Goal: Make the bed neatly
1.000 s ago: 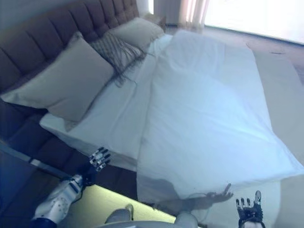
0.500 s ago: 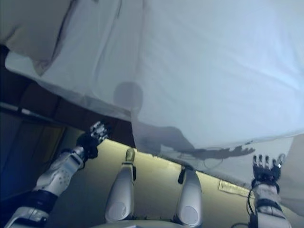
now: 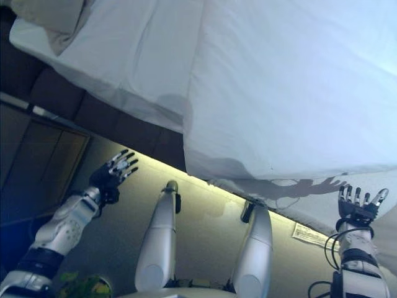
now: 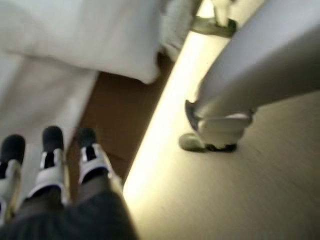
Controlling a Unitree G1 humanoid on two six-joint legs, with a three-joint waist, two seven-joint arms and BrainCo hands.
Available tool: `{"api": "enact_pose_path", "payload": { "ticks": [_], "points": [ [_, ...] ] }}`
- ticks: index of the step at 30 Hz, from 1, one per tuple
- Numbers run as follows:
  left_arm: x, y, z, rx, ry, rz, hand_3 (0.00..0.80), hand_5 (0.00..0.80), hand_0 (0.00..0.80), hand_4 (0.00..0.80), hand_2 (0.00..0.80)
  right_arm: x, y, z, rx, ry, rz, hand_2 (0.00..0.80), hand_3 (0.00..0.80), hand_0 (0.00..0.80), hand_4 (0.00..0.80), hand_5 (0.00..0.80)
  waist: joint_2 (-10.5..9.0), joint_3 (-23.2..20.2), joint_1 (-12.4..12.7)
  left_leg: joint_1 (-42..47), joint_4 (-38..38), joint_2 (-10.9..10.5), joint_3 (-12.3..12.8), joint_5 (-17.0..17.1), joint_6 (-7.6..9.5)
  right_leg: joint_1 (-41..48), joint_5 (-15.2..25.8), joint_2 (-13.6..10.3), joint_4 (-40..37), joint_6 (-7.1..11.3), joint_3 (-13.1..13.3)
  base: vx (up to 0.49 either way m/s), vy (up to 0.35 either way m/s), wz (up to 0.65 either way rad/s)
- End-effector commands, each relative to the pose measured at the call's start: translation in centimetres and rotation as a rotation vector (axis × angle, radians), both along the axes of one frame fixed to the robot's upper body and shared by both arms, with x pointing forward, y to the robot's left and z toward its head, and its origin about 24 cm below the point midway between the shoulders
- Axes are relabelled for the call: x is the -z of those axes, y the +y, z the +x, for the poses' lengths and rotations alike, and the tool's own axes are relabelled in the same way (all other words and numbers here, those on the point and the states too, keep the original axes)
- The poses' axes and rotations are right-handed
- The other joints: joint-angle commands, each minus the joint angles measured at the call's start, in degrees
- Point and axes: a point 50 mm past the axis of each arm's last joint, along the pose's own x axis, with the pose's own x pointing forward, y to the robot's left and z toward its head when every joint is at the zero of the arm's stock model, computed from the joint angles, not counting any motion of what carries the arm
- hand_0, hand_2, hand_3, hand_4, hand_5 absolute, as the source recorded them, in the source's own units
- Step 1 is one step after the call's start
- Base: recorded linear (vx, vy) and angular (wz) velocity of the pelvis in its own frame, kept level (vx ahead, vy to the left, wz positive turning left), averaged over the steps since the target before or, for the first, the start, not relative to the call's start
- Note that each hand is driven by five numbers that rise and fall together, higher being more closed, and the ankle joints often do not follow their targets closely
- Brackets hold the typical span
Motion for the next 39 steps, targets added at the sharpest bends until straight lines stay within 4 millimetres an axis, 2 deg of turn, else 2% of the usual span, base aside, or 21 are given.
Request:
{"api": "enact_pose_path", "payload": {
  "ticks": [1,5,10,11,17,22,28,31,34,39],
  "points": [
    [-0.4,0.8,0.0,-0.023,-0.046,-0.016,0.0,0.0,0.0,0.0,0.0,-0.9,-3.0,-2.9,0.087,0.064,-0.023,0.0,0.0,0.0,0.0,0.0,1.16,-4.3,0.6,0.4,-3.6,4.0,-3.8,3.4,-1.02,-0.2,7.4,-2.4,-5.7,2.44,2.6,0.018,-0.093,0.05],
    [-0.4,1.3,-0.3,-0.029,-0.032,0.01,0.0,0.0,0.0,0.0,0.0,-1.6,-3.7,-3.4,0.104,0.011,-0.043,0.0,0.0,0.0,0.0,0.0,1.49,-4.4,0.4,-1.0,-3.4,3.6,-4.0,3.7,-1.06,-1.7,7.6,-2.0,-5.4,2.23,2.8,0.028,-0.1,-0.08],
    [-0.3,2.1,-0.7,-0.027,-0.023,0.021,0.0,0.0,0.0,0.0,0.0,-3.5,-4.6,-2.7,0.116,-0.097,-0.108,0.0,0.0,0.0,0.0,0.0,2.74,-4.6,0.5,-3.1,-2.9,3.0,-3.8,3.9,-0.83,-4.0,7.5,-2.3,-4.5,2.18,2.9,0.057,-0.088,-0.04],
    [-0.3,2.3,-0.8,-0.027,-0.021,0.023,0.0,0.0,0.0,0.0,0.0,-4.0,-4.9,-2.5,0.118,-0.096,-0.122,0.0,0.0,0.0,0.0,0.0,3.15,-4.8,0.7,-3.0,-2.6,3.0,-3.7,2.3,-0.89,-3.9,5.9,-2.4,-3.7,2.61,2.9,0.13,-0.064,-0.01],
    [-0.5,3.3,-1.1,-0.035,-0.024,0.043,0.0,0.0,0.0,0.0,0.0,-6.1,-5.7,-1.4,0.116,-0.125,-0.124,0.0,0.0,0.0,0.0,0.0,4.55,-4.3,1.4,-6.2,-0.7,2.6,-3.6,2.1,-0.8,-7.1,5.1,-3.0,-1.0,2.34,3.2,0.032,-0.061,0.02],
    [-0.8,4.3,-1.4,-0.065,-0.032,0.057,0.0,0.0,0.0,0.0,0.0,-6.8,-5.7,-0.8,0.08,-0.158,-0.148,0.0,0.0,0.0,0.0,0.0,4.91,-3.7,1.4,-8.4,0.6,2.6,-3.7,2.2,-0.73,-9.3,4.9,-3.0,0.8,2.1,3.5,-0.004,-0.082,-0.02],
    [-1.3,3.8,-1.3,-0.036,-0.047,0.039,0.0,0.0,0.0,0.0,0.0,-8.0,-5.3,0.7,0.002,-0.18,-0.213,0.0,0.0,0.0,0.0,0.0,5.84,-3.2,1.6,-9.4,1.1,2.1,-3.4,2.5,-0.41,-10.6,5.0,-3.1,1.6,1.73,3.8,0.003,-0.03,-0.02],
    [-1.6,3.6,-1.2,-0.027,-0.056,0.032,0.0,0.0,0.0,0.0,0.0,-9.3,-5.4,1.6,-0.034,-0.197,-0.262,0.0,0.0,0.0,0.0,0.0,6.26,-3.3,2.0,-9.5,0.5,1.9,-3.5,2.9,-0.37,-10.6,4.9,-3.4,1.5,1.75,3.8,0.022,-0.014,0.0],
    [-1.7,3.7,-1.2,-0.025,-0.058,0.03,0.0,0.0,0.0,0.0,0.0,-11.6,-5.8,2.7,-0.052,-0.227,-0.33,0.0,0.0,0.0,0.0,0.0,6.66,-3.4,2.7,-9.6,0.1,1.1,-3.7,3.2,-0.34,-10.6,4.6,-3.7,1.4,1.66,3.7,0.005,-0.002,0.02],
    [-2.0,4.4,-1.1,-0.029,-0.055,0.035,0.0,0.0,0.0,0.0,0.0,-14.3,-6.1,3.9,-0.048,-0.273,-0.364,0.0,0.0,0.0,0.0,0.0,6.49,-3.9,3.4,-9.7,-0.5,0.7,-3.9,3.8,-0.21,-10.5,4.2,-3.9,1.9,1.53,3.2,0.022,-0.027,0.05]
  ]
}}
